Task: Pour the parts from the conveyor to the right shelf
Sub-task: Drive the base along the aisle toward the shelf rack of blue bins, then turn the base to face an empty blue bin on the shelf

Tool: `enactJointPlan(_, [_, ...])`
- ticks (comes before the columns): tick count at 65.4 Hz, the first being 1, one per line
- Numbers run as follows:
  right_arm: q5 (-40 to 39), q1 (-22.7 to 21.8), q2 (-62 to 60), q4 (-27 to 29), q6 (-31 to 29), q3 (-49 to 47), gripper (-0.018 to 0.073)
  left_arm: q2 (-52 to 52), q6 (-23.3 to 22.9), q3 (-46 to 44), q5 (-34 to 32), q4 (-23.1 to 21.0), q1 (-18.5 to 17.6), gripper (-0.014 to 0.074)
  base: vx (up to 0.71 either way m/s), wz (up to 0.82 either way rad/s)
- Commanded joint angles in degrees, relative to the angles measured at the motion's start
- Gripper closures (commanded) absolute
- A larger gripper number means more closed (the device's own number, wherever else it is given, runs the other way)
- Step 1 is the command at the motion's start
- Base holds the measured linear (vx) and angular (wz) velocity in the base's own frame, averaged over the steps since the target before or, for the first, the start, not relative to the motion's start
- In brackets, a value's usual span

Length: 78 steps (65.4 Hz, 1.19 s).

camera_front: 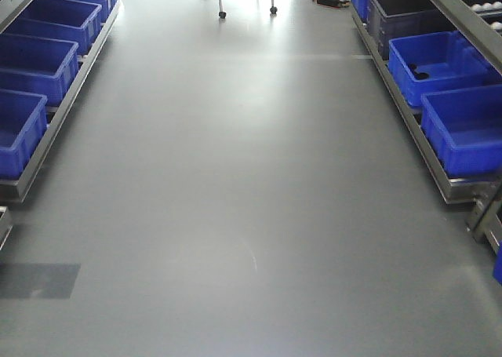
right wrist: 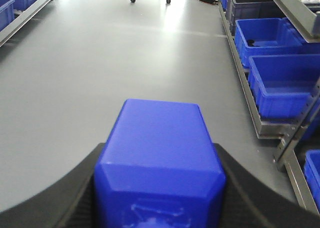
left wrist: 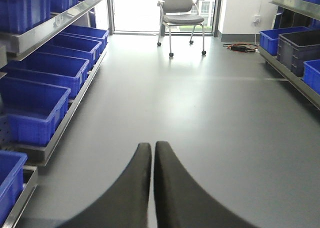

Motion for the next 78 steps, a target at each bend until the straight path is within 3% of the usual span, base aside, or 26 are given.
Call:
enactJointPlan(1, [-4.35, -0.11, 0.79, 0.11, -0.40, -1.48, 0.0564, -0.72, -0.49, -1.13, -4.26, -0.45, -0.41, 0.0603, 0.62, 0.04])
enactJointPlan(41, [-4.35, -0.11, 0.79, 0.11, -0.40, -1.48, 0.0564, -0.72, -0.49, -1.13, -4.26, -0.45, -0.41, 0.0603, 0.51, 0.05])
enactJointPlan(78, [-4.35, -0.11, 0.79, 0.06, -0.40, -1.48, 0.0564, -0.72, -0.49, -1.13, -4.26, -0.45, -0.41, 0.0603, 0.24, 1.06])
